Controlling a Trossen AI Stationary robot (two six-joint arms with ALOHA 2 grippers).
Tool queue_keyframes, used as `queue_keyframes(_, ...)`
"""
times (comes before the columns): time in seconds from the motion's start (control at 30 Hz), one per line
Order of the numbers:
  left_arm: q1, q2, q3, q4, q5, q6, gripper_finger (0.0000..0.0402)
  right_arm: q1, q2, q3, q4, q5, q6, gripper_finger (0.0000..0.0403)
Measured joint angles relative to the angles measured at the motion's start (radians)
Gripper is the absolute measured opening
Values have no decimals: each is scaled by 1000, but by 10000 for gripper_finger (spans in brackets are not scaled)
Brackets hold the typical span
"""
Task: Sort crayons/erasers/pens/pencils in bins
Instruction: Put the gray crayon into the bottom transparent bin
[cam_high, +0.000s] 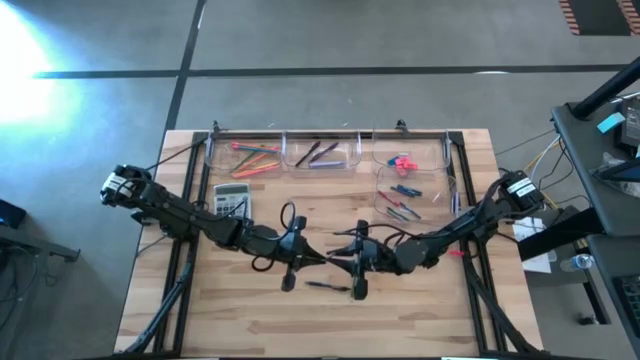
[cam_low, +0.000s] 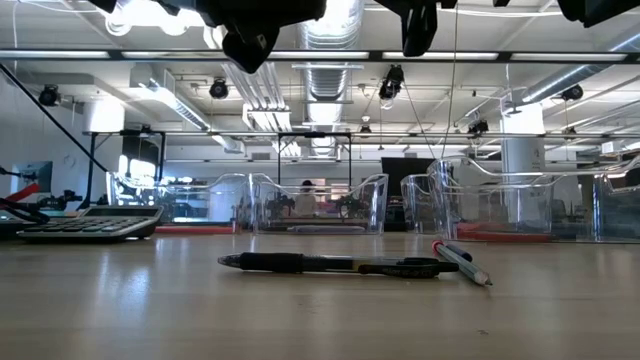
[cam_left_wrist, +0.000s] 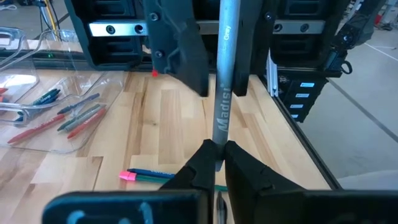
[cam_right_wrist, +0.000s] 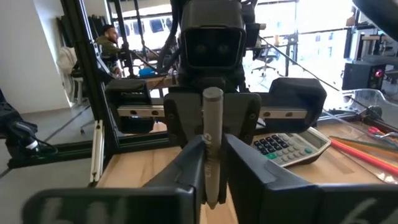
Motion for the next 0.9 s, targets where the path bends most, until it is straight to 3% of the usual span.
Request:
queue_keyframes(0.2,0,0,-11,9,0,0,13,0,0,0,-3,-1,-15,21)
queue_keyframes(0.37,0,0,-17,33,0,1,19,0,-1,0,0,-1,-37,23)
queue_keyframes(0.6,1,0,-42,34,0,1,88,0,-43,0,-104,2,-50,27)
queue_keyframes(0.77,1,-1,-46,28,-44,1,140,-4,-142,0,-332,31,-49,28)
queue_keyframes(0.9,2,-1,-46,26,-53,1,160,-28,-275,19,-716,147,23,28)
